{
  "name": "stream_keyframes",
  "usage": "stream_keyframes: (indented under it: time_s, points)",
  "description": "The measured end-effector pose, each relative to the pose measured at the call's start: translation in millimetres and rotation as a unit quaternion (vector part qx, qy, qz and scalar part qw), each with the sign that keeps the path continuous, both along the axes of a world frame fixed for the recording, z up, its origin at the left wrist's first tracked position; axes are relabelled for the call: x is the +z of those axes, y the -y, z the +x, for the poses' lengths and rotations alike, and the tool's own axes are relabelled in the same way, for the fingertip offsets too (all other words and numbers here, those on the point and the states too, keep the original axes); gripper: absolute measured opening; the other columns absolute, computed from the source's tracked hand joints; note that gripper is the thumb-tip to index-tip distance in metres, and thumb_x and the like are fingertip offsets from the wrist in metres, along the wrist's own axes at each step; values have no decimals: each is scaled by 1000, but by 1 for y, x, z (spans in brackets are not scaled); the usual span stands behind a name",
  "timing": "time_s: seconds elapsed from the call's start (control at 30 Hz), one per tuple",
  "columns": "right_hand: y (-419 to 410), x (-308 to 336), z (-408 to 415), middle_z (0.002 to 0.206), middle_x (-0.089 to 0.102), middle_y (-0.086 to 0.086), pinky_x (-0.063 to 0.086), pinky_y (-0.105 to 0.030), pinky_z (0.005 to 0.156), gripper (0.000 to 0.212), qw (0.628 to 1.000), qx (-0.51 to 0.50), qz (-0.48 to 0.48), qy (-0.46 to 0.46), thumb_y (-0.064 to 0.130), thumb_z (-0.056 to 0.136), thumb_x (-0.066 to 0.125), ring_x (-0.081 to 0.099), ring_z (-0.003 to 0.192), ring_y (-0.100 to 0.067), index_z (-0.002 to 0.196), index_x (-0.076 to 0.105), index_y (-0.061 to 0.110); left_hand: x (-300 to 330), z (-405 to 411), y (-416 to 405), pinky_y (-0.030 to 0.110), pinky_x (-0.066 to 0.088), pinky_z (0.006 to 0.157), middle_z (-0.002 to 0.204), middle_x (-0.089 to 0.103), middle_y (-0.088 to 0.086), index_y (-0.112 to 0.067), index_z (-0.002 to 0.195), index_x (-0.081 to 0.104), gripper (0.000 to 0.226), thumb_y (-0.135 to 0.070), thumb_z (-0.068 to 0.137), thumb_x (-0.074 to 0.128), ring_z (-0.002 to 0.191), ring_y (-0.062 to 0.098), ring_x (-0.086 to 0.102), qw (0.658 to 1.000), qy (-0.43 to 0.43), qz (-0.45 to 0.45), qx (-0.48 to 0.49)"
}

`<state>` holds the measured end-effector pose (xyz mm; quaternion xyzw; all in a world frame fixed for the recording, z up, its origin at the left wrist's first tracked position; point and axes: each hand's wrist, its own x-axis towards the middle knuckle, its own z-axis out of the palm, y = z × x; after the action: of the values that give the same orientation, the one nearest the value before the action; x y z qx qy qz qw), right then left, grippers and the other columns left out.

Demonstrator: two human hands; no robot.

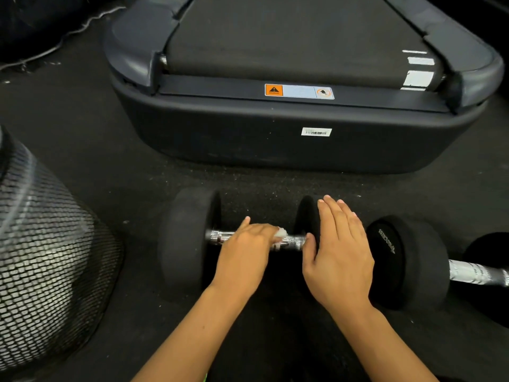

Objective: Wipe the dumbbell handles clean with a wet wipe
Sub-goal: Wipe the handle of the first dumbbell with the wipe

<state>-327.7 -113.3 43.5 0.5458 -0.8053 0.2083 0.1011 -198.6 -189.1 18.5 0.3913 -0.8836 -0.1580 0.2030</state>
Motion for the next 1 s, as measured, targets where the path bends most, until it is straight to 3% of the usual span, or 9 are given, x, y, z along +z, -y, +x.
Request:
stream_keyframes:
  time_s: [0.13,0.27,0.33,0.4,0.57,0.87,1.0]
  points:
    - [2,1,0,138,47,-11,17,-33,112,54,1000,4,2,2,24,84,45,36,133,-24,133,45,3,-12,12,-7,31,36,104,106,69,5,-9,107,68,36,2,73,70,102,16,64,998,-48,-22,46]
    - [1,0,0,138,47,-10,20,-34,112,53,1000,-2,1,0,26,84,43,36,133,-23,133,45,4,-20,14,-12,37,33,103,111,67,9,-5,109,68,35,-11,82,45,108,20,62,995,-71,-63,31]
    - [1,0,0,138,47,-10,21,-34,112,54,1000,0,4,-2,26,85,42,36,133,-23,133,45,4,-21,17,-9,37,33,103,112,67,10,-4,110,67,31,-4,81,56,108,22,62,993,-76,-78,40]
    - [2,1,0,138,47,-10,21,-35,112,54,1000,2,4,-1,27,85,41,37,133,-24,133,45,4,-24,21,-14,40,36,103,116,65,12,-2,112,65,43,9,72,69,113,23,59,993,-77,-68,65]
    - [1,0,1,138,47,-10,23,-36,112,53,1000,-4,-1,-3,26,85,42,36,133,-23,133,46,4,-37,15,-21,39,36,104,121,61,14,1,116,62,36,-2,83,46,117,25,55,988,-109,-109,26]
    - [2,-1,-1,138,47,-10,24,-37,112,53,1000,0,0,-2,25,85,43,36,133,-23,134,45,4,-45,19,-13,40,44,98,123,60,14,1,117,61,35,4,83,54,120,24,53,981,-109,-154,-46]
    - [2,0,-1,138,47,-9,24,-37,112,54,1000,0,-1,-1,26,85,43,36,133,-23,134,45,4,-49,30,-14,40,43,100,123,59,15,3,115,62,32,6,83,54,121,26,52,976,-140,-164,-13]
